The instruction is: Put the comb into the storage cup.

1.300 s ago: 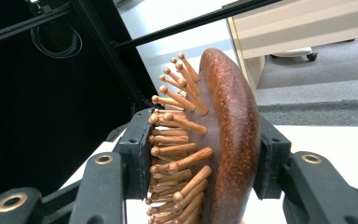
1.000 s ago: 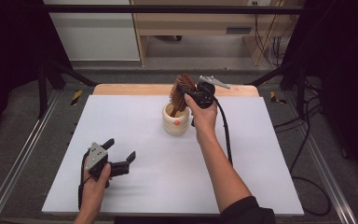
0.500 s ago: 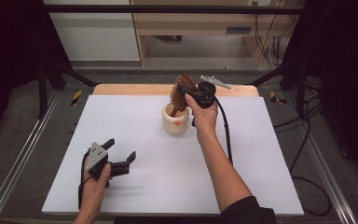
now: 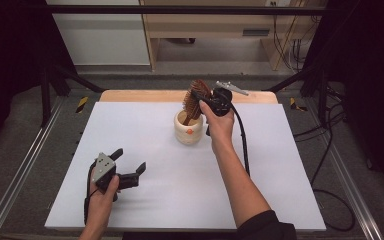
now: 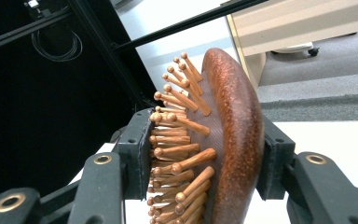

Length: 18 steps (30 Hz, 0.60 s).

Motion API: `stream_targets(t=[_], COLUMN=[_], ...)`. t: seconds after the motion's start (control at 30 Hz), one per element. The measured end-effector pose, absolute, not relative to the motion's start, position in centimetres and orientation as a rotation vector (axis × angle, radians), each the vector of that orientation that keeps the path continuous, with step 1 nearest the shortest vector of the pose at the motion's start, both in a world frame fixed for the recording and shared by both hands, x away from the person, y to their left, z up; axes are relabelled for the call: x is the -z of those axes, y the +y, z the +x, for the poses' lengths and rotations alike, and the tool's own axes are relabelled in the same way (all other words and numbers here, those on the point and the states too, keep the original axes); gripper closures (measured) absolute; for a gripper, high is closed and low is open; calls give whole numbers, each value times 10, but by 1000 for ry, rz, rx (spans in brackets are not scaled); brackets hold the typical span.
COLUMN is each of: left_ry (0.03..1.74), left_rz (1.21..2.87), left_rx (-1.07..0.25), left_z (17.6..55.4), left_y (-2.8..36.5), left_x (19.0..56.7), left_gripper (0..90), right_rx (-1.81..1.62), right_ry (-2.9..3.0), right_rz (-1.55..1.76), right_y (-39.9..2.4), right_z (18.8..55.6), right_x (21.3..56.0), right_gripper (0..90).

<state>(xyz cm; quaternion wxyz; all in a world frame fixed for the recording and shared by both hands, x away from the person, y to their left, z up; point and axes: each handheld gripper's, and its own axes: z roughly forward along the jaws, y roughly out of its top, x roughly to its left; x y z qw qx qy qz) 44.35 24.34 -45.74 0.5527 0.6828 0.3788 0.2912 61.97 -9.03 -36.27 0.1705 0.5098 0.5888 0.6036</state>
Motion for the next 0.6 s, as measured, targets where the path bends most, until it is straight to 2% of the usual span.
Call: stream_targets(t=[0.6], left_ry=[894], left_rz=[1616], left_rx=[-688], left_z=[444], left_y=[243], left_x=[457], left_gripper=[21], right_rx=[-1721], right_ry=[1661], right_rz=[1474], right_y=[-96], right_z=[620], right_x=[365], right_gripper=[471])
